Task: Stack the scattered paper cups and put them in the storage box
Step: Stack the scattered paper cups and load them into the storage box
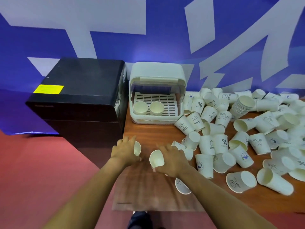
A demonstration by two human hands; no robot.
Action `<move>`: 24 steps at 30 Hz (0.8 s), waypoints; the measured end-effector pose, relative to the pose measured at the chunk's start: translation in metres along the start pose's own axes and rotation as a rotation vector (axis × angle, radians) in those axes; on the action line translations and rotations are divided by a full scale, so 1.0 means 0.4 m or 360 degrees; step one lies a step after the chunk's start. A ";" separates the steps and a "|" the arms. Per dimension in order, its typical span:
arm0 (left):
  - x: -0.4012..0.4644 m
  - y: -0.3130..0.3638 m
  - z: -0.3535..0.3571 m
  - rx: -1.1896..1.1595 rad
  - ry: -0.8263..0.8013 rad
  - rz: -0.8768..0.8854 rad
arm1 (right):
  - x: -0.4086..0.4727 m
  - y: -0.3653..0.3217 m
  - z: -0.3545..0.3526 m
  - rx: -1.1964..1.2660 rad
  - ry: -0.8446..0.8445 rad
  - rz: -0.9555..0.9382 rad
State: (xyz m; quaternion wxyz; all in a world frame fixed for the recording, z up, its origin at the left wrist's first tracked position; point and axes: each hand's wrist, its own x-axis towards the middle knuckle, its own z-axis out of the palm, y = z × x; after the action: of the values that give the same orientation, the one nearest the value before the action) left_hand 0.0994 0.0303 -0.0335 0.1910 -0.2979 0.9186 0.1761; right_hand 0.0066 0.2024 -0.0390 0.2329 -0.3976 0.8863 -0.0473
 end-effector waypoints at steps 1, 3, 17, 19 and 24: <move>0.003 -0.004 0.008 0.0020 0.0003 -0.0015 | 0.007 -0.002 0.002 -0.0020 -0.0017 0.0006; 0.005 -0.012 0.019 0.0053 -0.0005 -0.0049 | 0.016 -0.007 0.005 -0.0052 -0.0060 0.0018; 0.054 -0.035 -0.062 -0.0193 0.0024 0.0115 | 0.068 -0.017 -0.045 0.0167 -0.0166 0.0073; 0.061 -0.028 -0.100 -0.0277 0.0075 0.0199 | 0.082 -0.011 -0.074 0.0323 -0.0116 0.0102; 0.090 -0.008 -0.194 -0.0387 0.0243 0.0351 | 0.110 -0.007 -0.151 0.0507 0.0122 0.0157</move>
State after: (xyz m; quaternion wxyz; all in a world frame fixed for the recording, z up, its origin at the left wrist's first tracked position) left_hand 0.0554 -0.0234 0.0166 0.0628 -0.2287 0.9295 0.2825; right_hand -0.0441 0.1623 -0.0010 0.2611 -0.3096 0.8942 -0.1907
